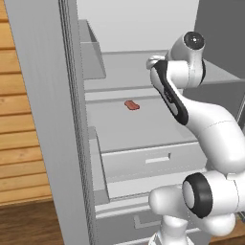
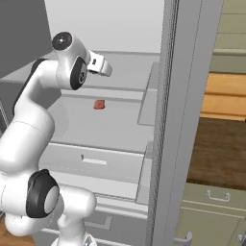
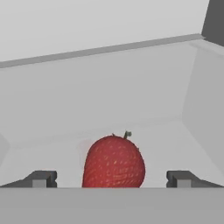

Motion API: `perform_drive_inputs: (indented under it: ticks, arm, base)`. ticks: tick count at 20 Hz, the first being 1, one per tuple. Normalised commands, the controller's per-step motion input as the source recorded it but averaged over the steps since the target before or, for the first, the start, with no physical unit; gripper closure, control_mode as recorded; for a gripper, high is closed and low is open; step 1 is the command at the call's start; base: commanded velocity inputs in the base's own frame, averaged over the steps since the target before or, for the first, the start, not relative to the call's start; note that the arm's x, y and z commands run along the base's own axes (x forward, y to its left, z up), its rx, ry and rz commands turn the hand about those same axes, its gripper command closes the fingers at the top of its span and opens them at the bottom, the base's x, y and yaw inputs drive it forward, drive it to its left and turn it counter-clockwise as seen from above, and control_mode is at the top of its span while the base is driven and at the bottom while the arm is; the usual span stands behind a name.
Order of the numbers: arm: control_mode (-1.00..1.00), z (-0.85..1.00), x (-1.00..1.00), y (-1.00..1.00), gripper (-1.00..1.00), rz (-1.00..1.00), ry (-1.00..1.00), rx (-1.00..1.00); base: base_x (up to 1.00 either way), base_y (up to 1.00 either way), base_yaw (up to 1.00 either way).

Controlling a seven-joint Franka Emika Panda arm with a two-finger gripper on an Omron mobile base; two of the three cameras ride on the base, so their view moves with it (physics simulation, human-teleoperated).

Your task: Take the strawberry from the fridge and place it on top of the pancake, located on the dining counter.

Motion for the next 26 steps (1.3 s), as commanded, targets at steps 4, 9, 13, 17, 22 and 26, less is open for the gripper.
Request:
perform_drive_inputs:
  ticks: [4,9,13,17,22,26]
  arm:
    - [-1.00,-0.18,0.00,0.00,-1.00,0.00,0.00,0.00]
    - [-1.00,-0.10,0.00,0.00,1.00,0.00,0.00,0.00]
    - [-1.00,-0.08,0.00,0.00,1.00,0.00,-0.03,0.00]
    - [-1.00,-0.10,0.00,-0.01,1.00,0.01,-0.04,0.00]
    - [-1.00,0.08,-0.43,0.02,1.00,0.01,-0.01,0.00]
    - [-1.00,0.09,-0.85,0.02,1.00,0.00,0.00,0.01]
  base:
    - [0.00,0.00,0.00]
    - [0.00,0.00,0.00]
    - [0.00,0.00,0.00]
    - [0.00,0.00,0.00]
    - [0.00,0.00,0.00]
    - [0.00,0.00,0.00]
